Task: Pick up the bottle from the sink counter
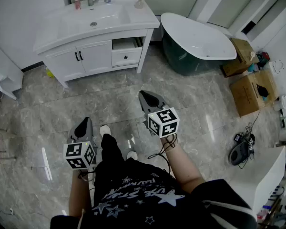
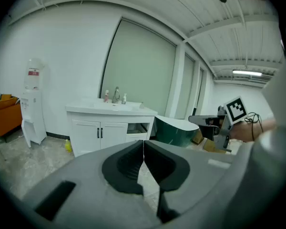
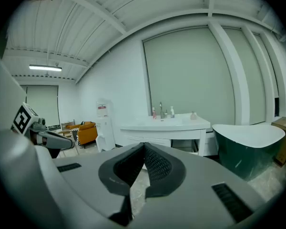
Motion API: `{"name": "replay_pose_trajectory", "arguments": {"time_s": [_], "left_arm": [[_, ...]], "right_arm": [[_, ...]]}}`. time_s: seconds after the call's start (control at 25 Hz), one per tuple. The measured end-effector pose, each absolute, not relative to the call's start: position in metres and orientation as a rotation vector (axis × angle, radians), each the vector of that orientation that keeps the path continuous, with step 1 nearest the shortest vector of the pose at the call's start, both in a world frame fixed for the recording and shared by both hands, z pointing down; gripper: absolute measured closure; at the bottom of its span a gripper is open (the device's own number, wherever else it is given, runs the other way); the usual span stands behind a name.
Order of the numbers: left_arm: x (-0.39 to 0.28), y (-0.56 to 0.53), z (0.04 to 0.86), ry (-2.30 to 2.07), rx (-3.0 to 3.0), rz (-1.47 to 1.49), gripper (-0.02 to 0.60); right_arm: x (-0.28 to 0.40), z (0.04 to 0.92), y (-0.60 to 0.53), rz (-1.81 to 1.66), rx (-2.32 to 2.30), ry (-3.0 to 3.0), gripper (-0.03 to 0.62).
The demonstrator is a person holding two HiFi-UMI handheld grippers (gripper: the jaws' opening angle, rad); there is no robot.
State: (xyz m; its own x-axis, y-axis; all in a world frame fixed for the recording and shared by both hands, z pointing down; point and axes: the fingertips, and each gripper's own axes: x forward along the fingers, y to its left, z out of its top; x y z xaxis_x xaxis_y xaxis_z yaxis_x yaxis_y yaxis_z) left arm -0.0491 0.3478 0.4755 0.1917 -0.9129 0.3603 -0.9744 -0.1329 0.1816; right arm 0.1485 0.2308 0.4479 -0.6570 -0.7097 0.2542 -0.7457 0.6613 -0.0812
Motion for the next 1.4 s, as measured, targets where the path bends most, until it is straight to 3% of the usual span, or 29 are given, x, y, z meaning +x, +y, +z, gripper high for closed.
{"name": "replay_pose_trajectory", "arguments": {"time_s": [0.56,1.0,1.32,1.4], "left_arm": [[-0.068,0.336,0.481,-1.772,2.081,0.211,0.561],[-0.129,0.182,0.450,-1.750,2.208,0.168,0.561],[-0.194,0.082,0.432,-1.701,2.275,0.153,0.561],[-0.210,0.066,0.438,-1.682,2.270,0.162,0.561]], "right_arm": [[0.123,0.454,0.216,0.274,1.181,-2.684,0.592],[0.078,0.410,0.074,0.217,1.340,-2.728,0.586],[0.028,0.398,-0.030,0.295,1.441,-2.690,0.302],[0.020,0.402,-0.046,0.318,1.470,-2.666,0.269]]}}
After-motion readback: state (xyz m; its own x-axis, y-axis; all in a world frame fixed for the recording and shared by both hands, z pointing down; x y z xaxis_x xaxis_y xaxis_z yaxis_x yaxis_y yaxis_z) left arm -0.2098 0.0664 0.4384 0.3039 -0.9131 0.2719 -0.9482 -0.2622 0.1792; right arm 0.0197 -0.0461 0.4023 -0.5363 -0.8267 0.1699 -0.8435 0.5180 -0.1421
